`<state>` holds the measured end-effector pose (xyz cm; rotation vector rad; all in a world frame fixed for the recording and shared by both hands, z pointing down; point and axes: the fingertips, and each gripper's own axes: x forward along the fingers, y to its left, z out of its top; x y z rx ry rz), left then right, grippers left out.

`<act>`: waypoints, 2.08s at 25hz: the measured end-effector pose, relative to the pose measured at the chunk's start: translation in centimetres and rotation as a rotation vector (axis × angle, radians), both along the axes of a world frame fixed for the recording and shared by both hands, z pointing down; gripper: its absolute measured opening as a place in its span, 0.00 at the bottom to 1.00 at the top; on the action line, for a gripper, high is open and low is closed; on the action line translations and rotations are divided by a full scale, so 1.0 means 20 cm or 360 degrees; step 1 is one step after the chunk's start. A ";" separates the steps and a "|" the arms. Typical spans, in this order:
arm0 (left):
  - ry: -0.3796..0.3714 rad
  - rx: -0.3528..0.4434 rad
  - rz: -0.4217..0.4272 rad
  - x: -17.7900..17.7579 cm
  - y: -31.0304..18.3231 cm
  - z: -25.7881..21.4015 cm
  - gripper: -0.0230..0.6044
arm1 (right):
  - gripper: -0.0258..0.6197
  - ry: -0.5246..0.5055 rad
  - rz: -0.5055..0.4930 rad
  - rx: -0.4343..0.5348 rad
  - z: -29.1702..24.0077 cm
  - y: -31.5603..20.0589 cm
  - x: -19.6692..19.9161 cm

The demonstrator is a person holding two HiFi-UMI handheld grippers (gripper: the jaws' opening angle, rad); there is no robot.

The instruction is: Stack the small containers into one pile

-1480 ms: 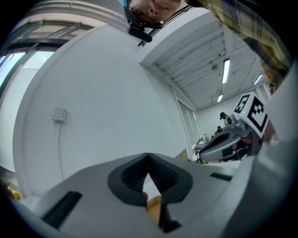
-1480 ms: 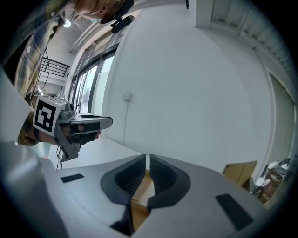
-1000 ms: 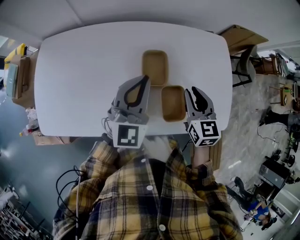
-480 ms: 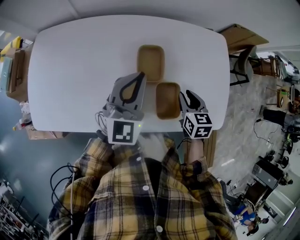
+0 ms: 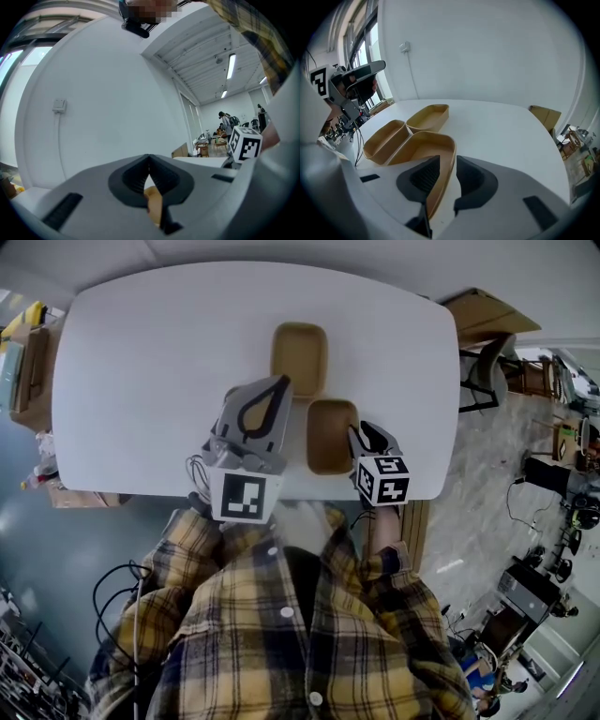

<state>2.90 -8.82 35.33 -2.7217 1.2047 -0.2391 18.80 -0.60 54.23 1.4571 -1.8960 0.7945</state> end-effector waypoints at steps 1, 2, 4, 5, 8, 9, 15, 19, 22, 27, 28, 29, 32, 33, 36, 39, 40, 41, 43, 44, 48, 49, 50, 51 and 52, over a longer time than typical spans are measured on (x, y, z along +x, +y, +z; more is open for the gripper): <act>-0.0002 -0.0005 -0.0009 0.00 0.00 0.00 0.07 | 0.21 -0.0005 0.0002 -0.0021 0.01 0.00 0.00; -0.0002 -0.0009 -0.0017 -0.01 0.00 0.00 0.07 | 0.21 -0.0003 0.0001 -0.0041 0.03 0.01 0.00; -0.0001 -0.0005 -0.0028 -0.01 -0.01 0.00 0.07 | 0.21 0.0016 -0.0006 -0.0078 0.06 0.01 0.01; -0.0001 -0.0002 -0.0034 -0.02 -0.01 0.00 0.07 | 0.20 0.0025 -0.0008 -0.0094 0.07 0.01 0.01; -0.0006 -0.0006 -0.0049 -0.03 -0.02 0.00 0.07 | 0.13 0.0027 0.0006 -0.0122 0.09 0.00 0.01; -0.0007 -0.0008 -0.0053 -0.03 -0.02 0.00 0.07 | 0.11 0.0020 0.0010 -0.0124 0.09 0.00 0.01; -0.0009 0.0015 -0.0064 -0.03 -0.02 -0.01 0.07 | 0.08 -0.0080 0.0039 -0.0073 0.02 -0.04 0.00; -0.0014 0.0025 -0.0074 -0.05 -0.03 -0.03 0.07 | 0.08 -0.0092 0.0025 -0.0010 -0.07 -0.07 -0.01; -0.0009 0.0037 -0.0101 -0.08 -0.04 -0.03 0.07 | 0.08 -0.0075 -0.0003 0.0039 -0.14 -0.10 -0.01; -0.0017 0.0037 -0.0147 -0.14 -0.06 -0.02 0.07 | 0.08 -0.0093 -0.0019 0.0139 -0.27 -0.17 -0.03; -0.0020 0.0038 -0.0152 -0.15 -0.06 -0.02 0.07 | 0.08 -0.0112 -0.0008 0.0162 -0.30 -0.19 -0.04; -0.0025 0.0038 -0.0156 -0.16 -0.06 -0.02 0.07 | 0.08 -0.0139 0.0008 0.0184 -0.33 -0.21 -0.04; -0.0037 0.0042 -0.0171 -0.19 -0.06 -0.04 0.07 | 0.08 -0.0263 0.0056 0.0250 -0.42 -0.29 -0.08; -0.0041 0.0045 -0.0179 -0.20 -0.06 -0.04 0.07 | 0.08 -0.0306 0.0067 0.0270 -0.45 -0.32 -0.09; -0.0053 0.0049 -0.0202 -0.22 -0.07 -0.05 0.07 | 0.08 -0.0445 0.0104 0.0313 -0.51 -0.42 -0.14; -0.0063 0.0053 -0.0224 -0.24 -0.08 -0.06 0.07 | 0.08 -0.0556 0.0147 0.0349 -0.55 -0.53 -0.18; -0.0066 0.0052 -0.0231 -0.25 -0.09 -0.05 0.07 | 0.08 -0.0569 0.0162 0.0354 -0.56 -0.56 -0.19; -0.0066 0.0048 -0.0239 -0.27 -0.09 -0.05 0.07 | 0.08 -0.0576 0.0177 0.0355 -0.55 -0.60 -0.20; -0.0066 0.0032 -0.0258 -0.29 -0.09 -0.03 0.07 | 0.08 -0.0610 0.0215 0.0353 -0.53 -0.67 -0.22; -0.0068 0.0020 -0.0268 -0.31 -0.10 -0.02 0.07 | 0.08 -0.0649 0.0243 0.0352 -0.52 -0.70 -0.23; -0.0070 -0.0005 -0.0305 -0.36 -0.11 0.00 0.07 | 0.08 -0.0832 0.0420 0.0308 -0.45 -0.79 -0.25; -0.0071 -0.0010 -0.0315 -0.37 -0.11 0.00 0.07 | 0.08 -0.0860 0.0460 0.0286 -0.41 -0.81 -0.25; -0.0073 -0.0014 -0.0324 -0.38 -0.12 0.01 0.07 | 0.08 -0.0881 0.0497 0.0262 -0.38 -0.82 -0.25; -0.0075 -0.0020 -0.0333 -0.39 -0.13 0.01 0.07 | 0.08 -0.0890 0.0529 0.0238 -0.34 -0.83 -0.24; -0.0078 -0.0029 -0.0340 -0.40 -0.13 0.02 0.07 | 0.08 -0.0886 0.0552 0.0218 -0.31 -0.84 -0.23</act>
